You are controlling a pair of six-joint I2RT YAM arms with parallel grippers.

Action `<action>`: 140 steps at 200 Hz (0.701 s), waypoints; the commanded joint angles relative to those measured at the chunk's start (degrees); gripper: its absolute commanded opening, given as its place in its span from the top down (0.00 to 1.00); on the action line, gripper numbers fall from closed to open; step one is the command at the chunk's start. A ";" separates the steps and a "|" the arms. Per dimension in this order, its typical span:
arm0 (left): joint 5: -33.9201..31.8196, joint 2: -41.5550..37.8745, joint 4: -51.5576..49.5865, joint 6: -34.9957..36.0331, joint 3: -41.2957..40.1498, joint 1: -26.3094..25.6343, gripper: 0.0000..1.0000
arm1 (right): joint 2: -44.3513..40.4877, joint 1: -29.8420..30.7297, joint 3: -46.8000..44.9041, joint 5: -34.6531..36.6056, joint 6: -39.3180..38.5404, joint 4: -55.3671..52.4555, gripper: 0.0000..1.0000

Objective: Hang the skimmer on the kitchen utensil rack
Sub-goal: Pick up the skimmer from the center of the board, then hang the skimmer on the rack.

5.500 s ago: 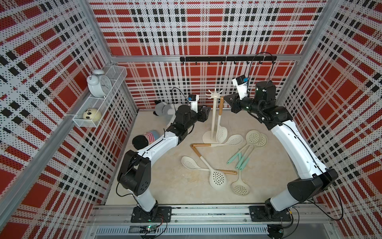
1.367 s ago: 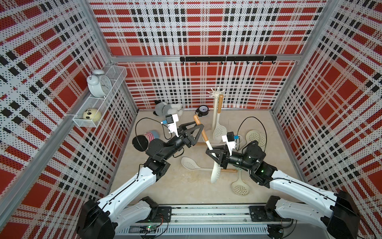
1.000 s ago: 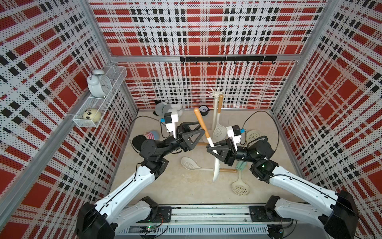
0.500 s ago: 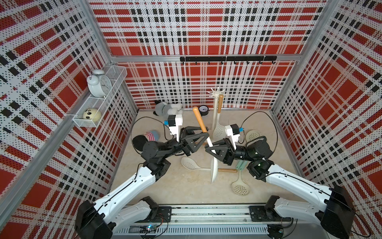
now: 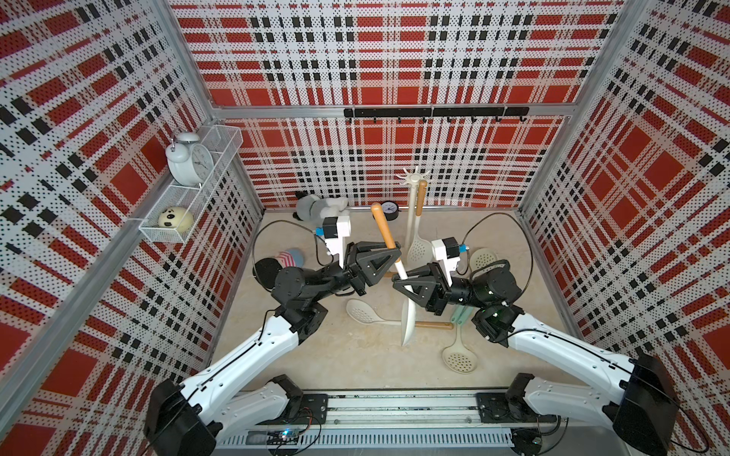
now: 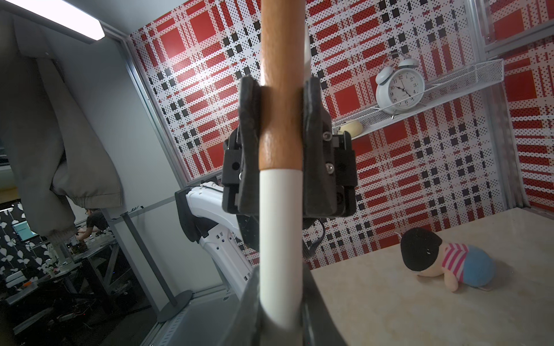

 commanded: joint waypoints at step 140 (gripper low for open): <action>-46.21 19.71 -70.76 32.24 40.80 -4.43 1.00 | -8.18 -24.13 12.48 31.13 -20.93 -62.48 0.00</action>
